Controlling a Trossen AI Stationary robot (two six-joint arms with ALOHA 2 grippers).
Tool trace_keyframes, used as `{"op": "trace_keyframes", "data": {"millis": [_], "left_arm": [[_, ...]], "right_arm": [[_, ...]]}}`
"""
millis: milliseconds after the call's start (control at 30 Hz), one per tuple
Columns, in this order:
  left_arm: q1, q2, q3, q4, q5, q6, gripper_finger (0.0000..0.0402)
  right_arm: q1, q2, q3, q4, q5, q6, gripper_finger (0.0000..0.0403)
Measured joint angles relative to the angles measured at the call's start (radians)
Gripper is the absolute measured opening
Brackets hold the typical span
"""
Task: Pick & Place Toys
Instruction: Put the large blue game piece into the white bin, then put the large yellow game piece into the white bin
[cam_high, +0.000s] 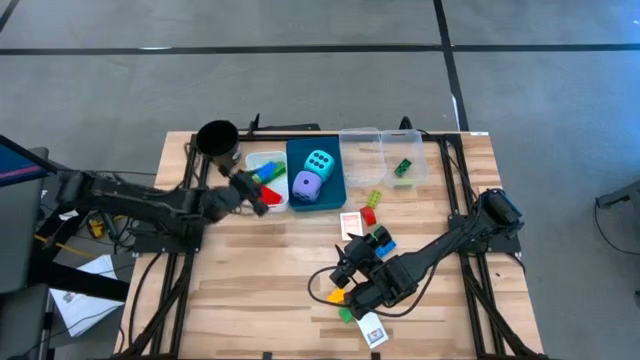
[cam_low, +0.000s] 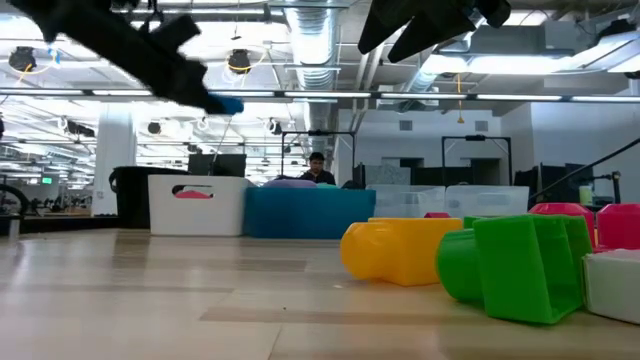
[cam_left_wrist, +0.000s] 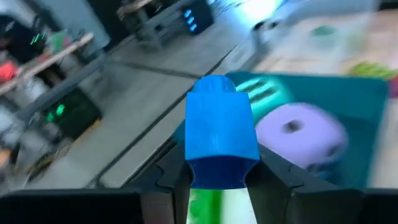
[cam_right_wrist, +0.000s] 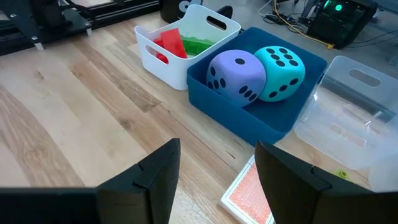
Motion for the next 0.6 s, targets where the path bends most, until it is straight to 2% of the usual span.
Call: {"op": "trace_keyframes", "data": {"millis": [100,267,500,600], "left_arm": [[0.094,-0.038,-0.071,0.033,0.055,-0.029,0.0131],[0.187,-0.053,-0.171,0.149,0.085,-0.074,0.0210],[0.188,-0.053,-0.199,0.339,0.108,-0.086,0.0280],[0.171,-0.053,-0.198,0.390,0.238,-0.089,0.0291]], "right_arm": [[0.000,0.000,0.000,0.000,0.000,0.000,0.0202],[-0.001,0.000,0.000,0.000,0.000,0.000,0.0202],[-0.001,0.000,0.000,0.000,0.000,0.000,0.0202],[-0.001,0.000,0.000,0.000,0.000,0.000,0.0202]]}}
